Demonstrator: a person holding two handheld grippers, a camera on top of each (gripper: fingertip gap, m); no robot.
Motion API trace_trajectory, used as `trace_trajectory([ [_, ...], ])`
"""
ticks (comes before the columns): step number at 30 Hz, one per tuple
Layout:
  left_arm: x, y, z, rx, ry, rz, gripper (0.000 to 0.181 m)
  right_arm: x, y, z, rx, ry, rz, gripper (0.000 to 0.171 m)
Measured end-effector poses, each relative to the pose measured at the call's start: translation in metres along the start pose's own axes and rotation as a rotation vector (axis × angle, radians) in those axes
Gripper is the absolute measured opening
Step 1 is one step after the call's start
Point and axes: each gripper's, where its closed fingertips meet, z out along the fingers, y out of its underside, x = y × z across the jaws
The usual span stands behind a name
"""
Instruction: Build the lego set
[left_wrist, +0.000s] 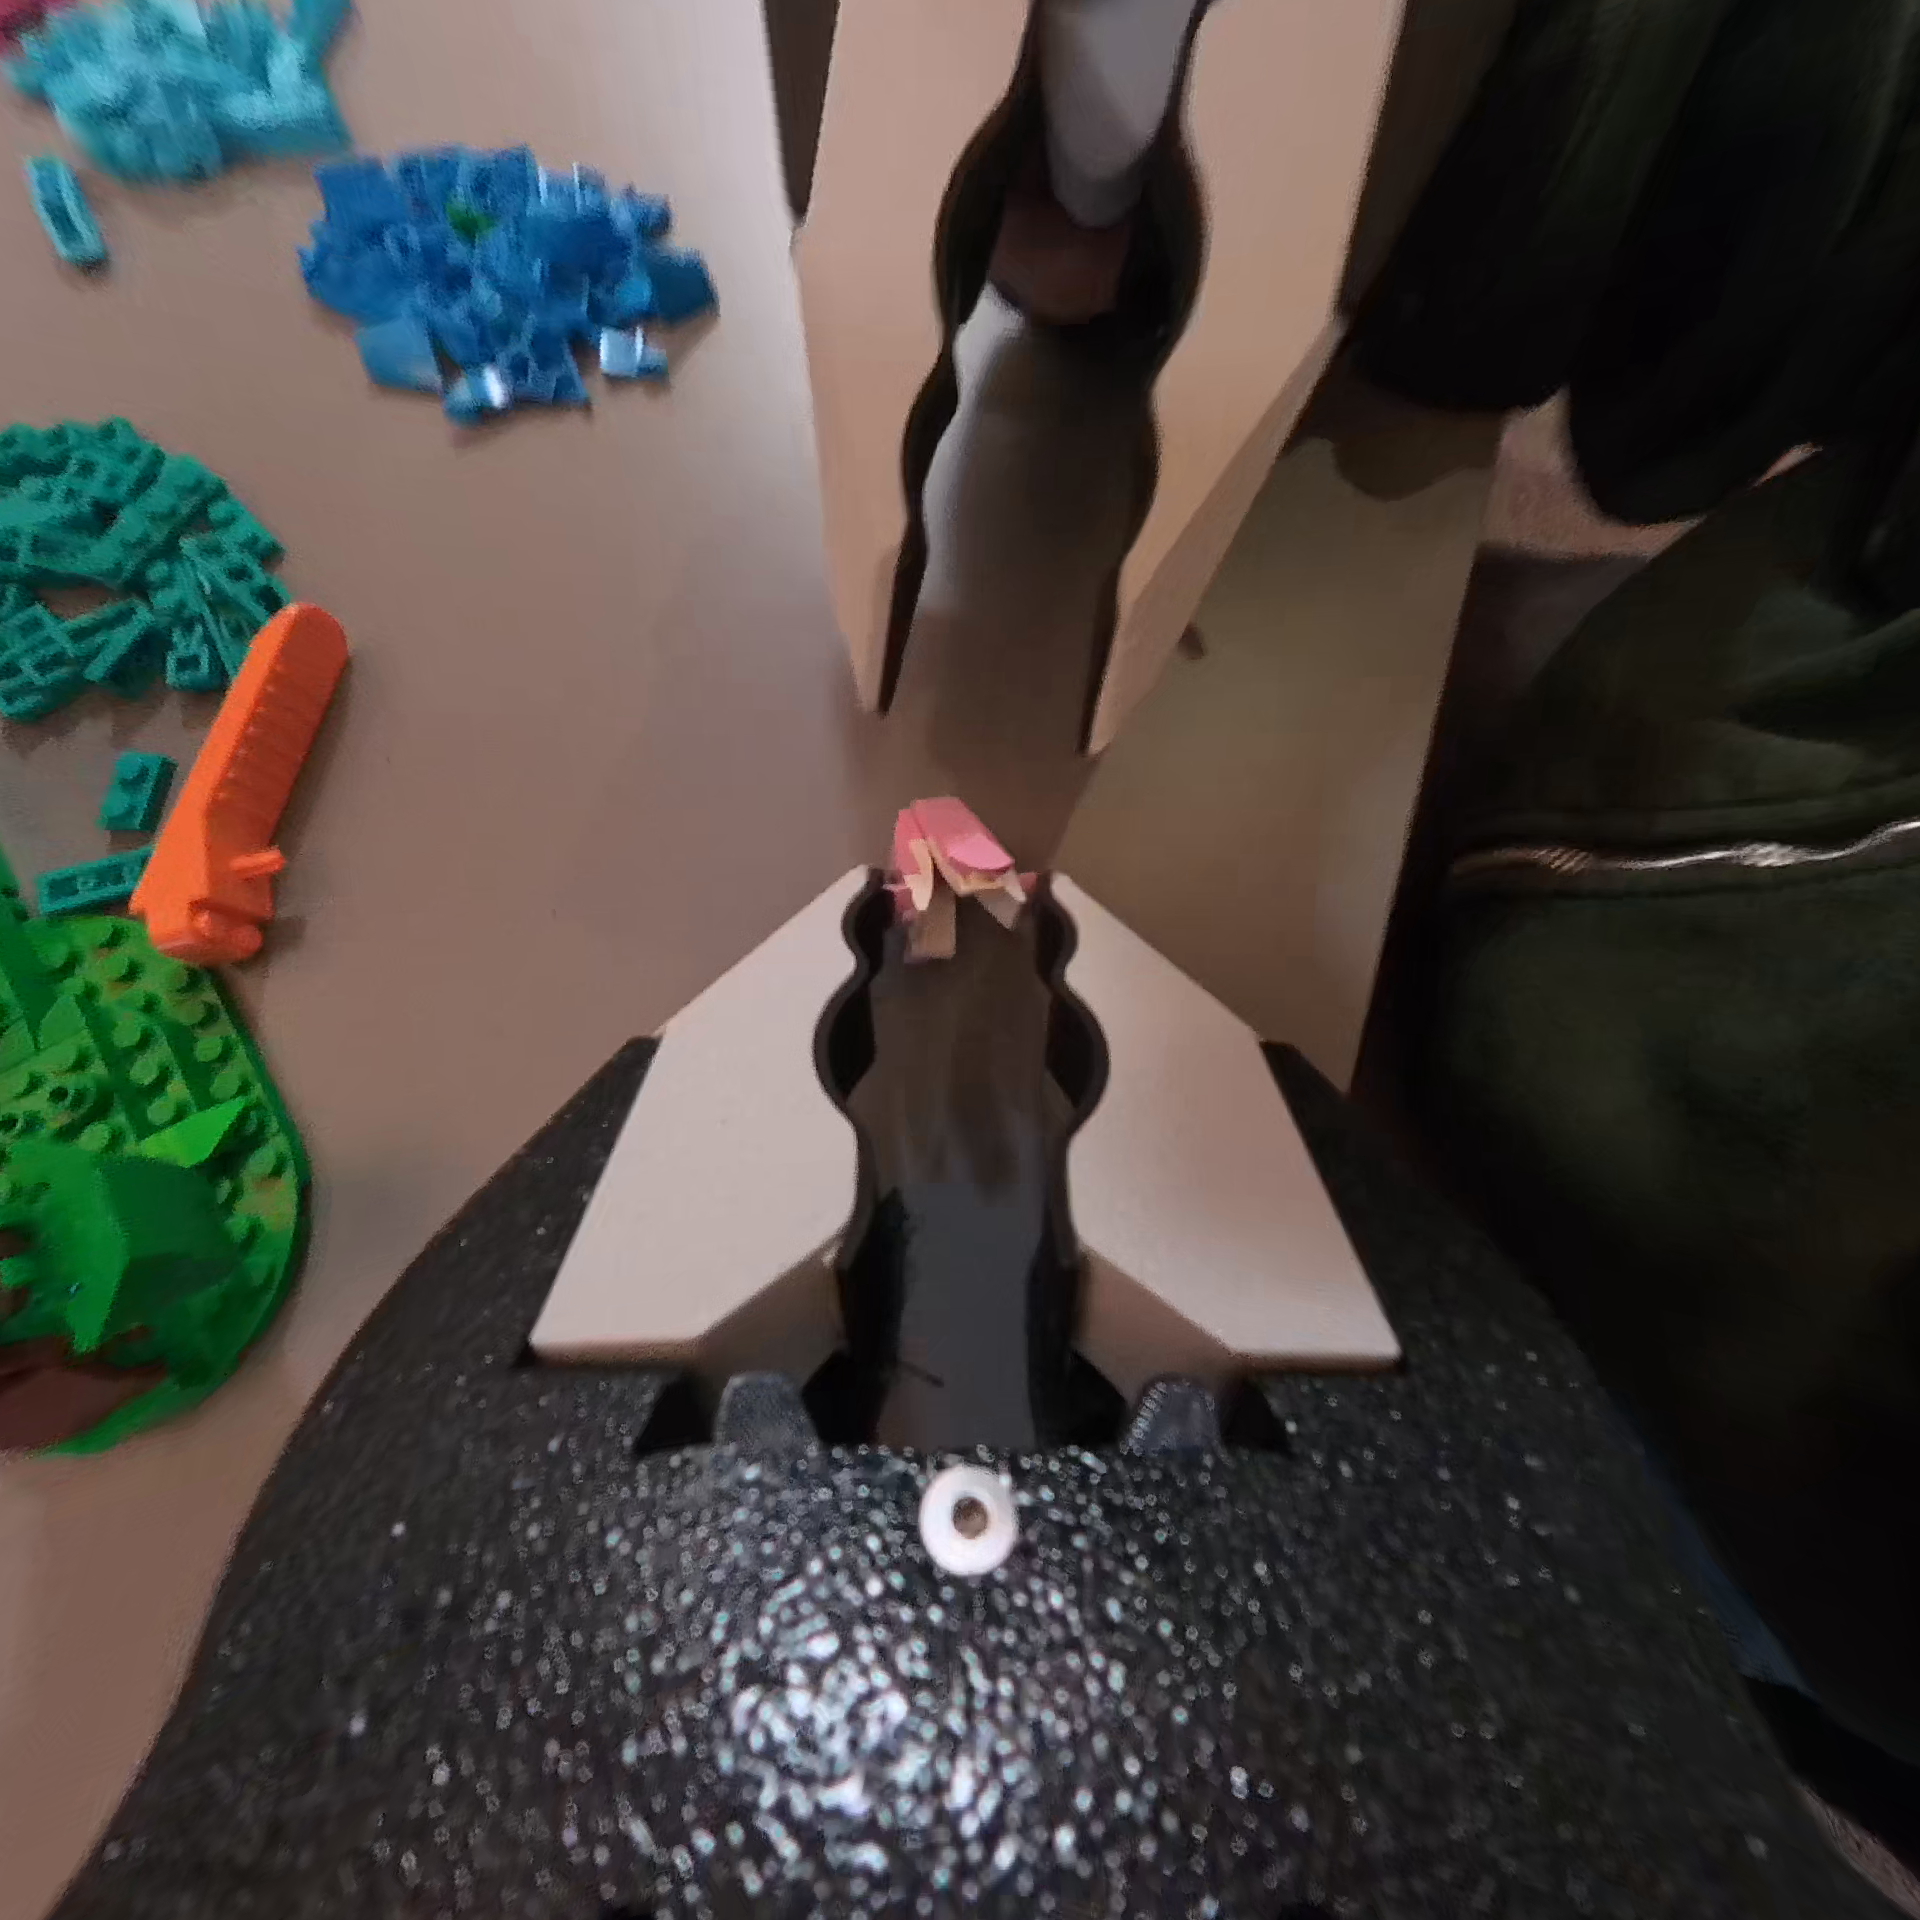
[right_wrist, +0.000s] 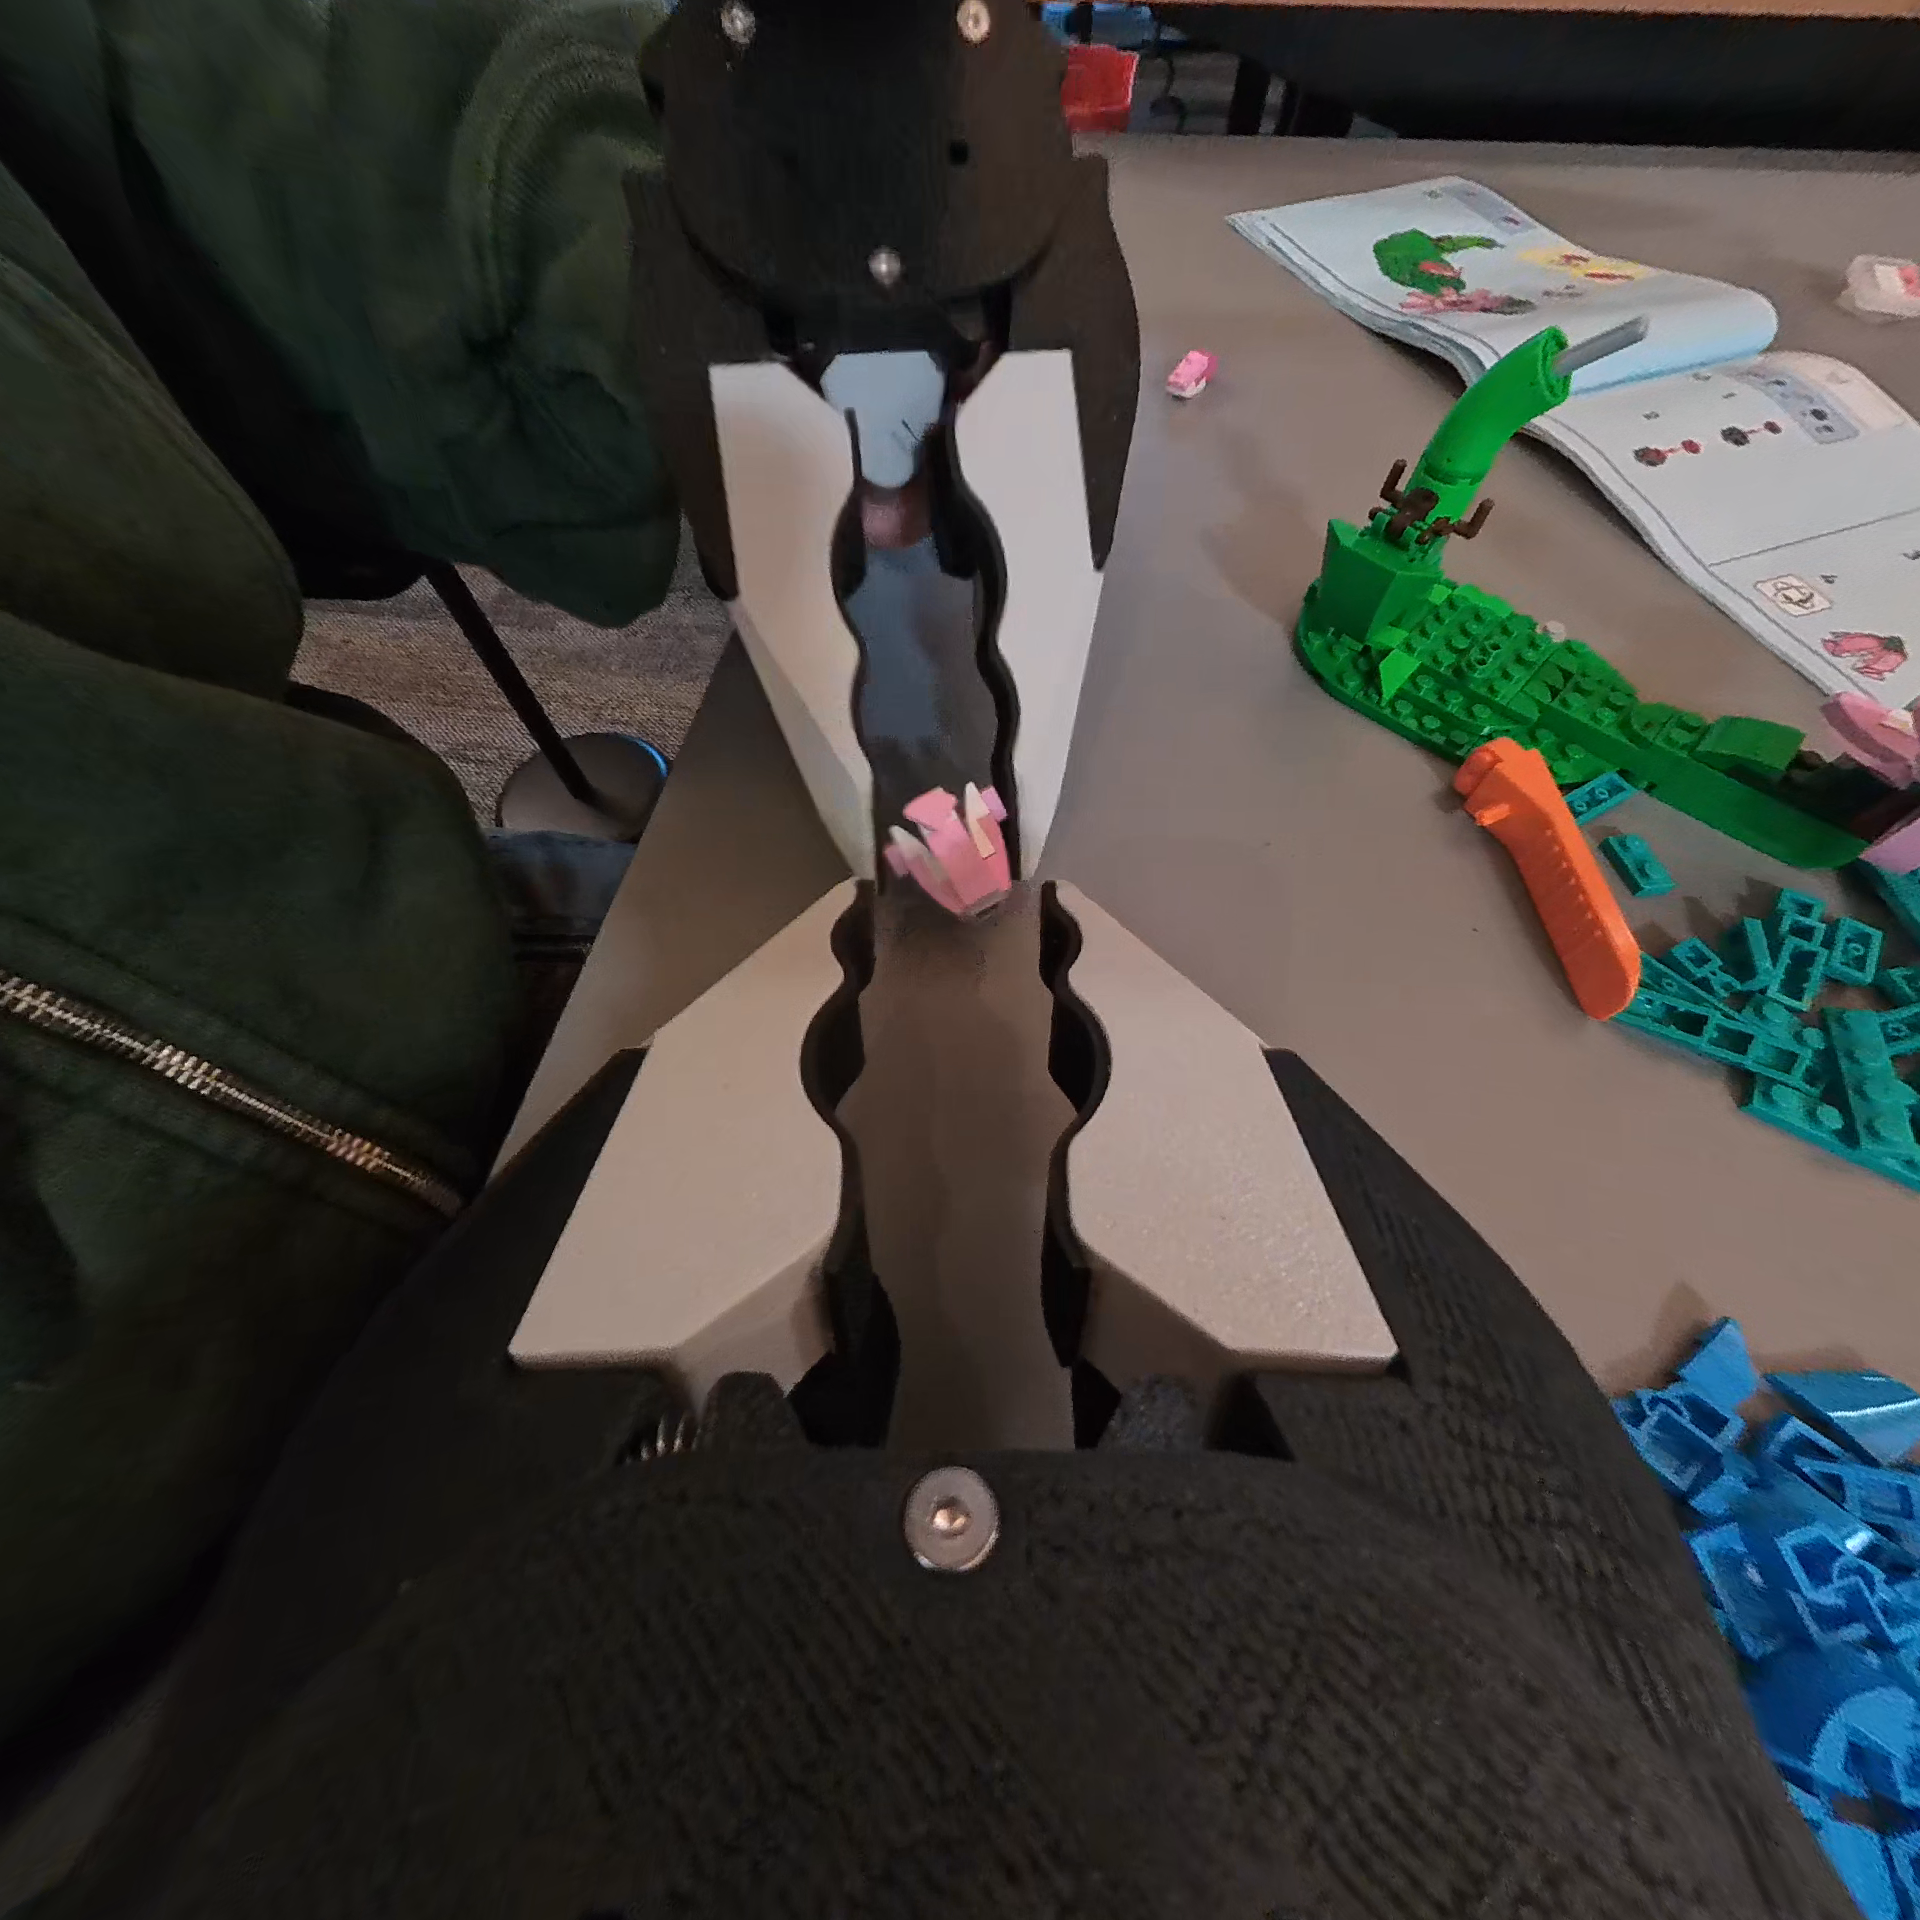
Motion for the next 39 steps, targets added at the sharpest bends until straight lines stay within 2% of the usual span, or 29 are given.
trace_trajectory([
  [1, 0.005, -0.008, -0.002, 0.065, 0.03, 0.008, 0.026, -0.001, -0.002, -0.001, 0.016, -0.01, 0.005, 0.03],
  [5, 0.022, -0.037, -0.017, 0.296, 0.156, 0.012, 0.026, -0.016, -0.021, -0.007, 0.143, -0.122, 0.049, 0.029],
  [9, 0.032, -0.046, -0.026, 0.373, 0.241, 0.022, 0.026, -0.022, -0.029, -0.013, 0.202, -0.157, 0.035, 0.022],
  [28, 0.025, -0.046, -0.021, 0.395, 0.28, -0.047, 0.027, -0.014, -0.025, -0.012, 0.174, -0.081, -0.026, 0.014],
  [30, 0.02, -0.048, -0.019, 0.4, 0.23, -0.031, 0.04, -0.011, -0.022, -0.011, 0.159, -0.063, -0.02, 0.014],
  [33, 0.015, -0.047, -0.013, 0.375, 0.162, 0.001, 0.047, -0.008, -0.02, -0.009, 0.144, -0.048, -0.013, 0.014],
  [36, 0.017, -0.045, -0.006, 0.344, 0.165, 0.008, 0.043, -0.006, -0.019, -0.009, 0.137, -0.034, -0.012, 0.014],
  [39, 0.015, -0.042, -0.001, 0.319, 0.15, 0.003, 0.028, -0.005, -0.019, -0.009, 0.137, -0.028, -0.007, 0.014],
])
